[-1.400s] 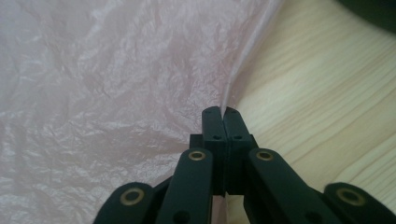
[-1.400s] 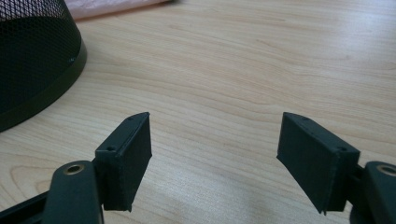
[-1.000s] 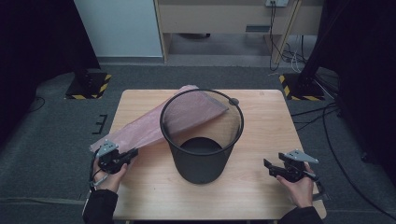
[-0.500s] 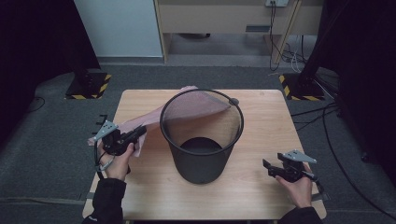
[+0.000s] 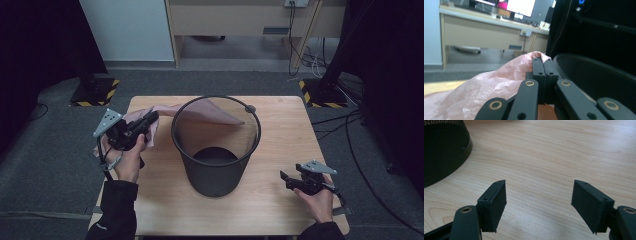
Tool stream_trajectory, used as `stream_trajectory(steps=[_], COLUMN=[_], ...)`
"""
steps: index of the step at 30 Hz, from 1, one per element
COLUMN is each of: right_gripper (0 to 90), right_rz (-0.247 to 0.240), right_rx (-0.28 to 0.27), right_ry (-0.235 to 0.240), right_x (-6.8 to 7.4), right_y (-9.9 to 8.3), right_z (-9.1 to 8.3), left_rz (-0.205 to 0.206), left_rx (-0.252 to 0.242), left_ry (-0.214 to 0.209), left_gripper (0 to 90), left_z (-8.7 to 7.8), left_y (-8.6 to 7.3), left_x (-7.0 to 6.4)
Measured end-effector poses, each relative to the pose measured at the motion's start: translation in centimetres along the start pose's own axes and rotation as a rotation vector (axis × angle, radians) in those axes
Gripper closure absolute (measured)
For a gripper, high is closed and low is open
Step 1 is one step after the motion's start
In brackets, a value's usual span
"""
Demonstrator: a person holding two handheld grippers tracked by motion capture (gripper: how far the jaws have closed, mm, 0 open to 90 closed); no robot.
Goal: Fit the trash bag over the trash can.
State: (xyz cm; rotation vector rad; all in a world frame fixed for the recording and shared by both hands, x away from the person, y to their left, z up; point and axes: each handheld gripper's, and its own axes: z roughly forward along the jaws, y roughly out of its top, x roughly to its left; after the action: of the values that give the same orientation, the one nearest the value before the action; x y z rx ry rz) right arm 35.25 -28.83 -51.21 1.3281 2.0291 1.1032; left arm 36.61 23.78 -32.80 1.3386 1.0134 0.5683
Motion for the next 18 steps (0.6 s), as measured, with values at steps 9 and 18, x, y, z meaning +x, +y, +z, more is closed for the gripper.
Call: stream_trajectory(steps=[9,18], right_gripper=[28.5,28.6], right_rz=[-0.006,-0.009], right_rx=[0.005,-0.016], right_ry=[0.003,-0.003], right_x=[0.0,-0.1], right_y=[0.1,0.3], right_z=[0.0,-0.1], left_rz=[0.013,0.051], left_rx=[-0.078,-0.083], left_ry=[-0.052,-0.113], left_gripper=[90.0,90.0], left_z=[0.7,2.4], left_y=[2.8,4.2], left_x=[-2.5,-5.7])
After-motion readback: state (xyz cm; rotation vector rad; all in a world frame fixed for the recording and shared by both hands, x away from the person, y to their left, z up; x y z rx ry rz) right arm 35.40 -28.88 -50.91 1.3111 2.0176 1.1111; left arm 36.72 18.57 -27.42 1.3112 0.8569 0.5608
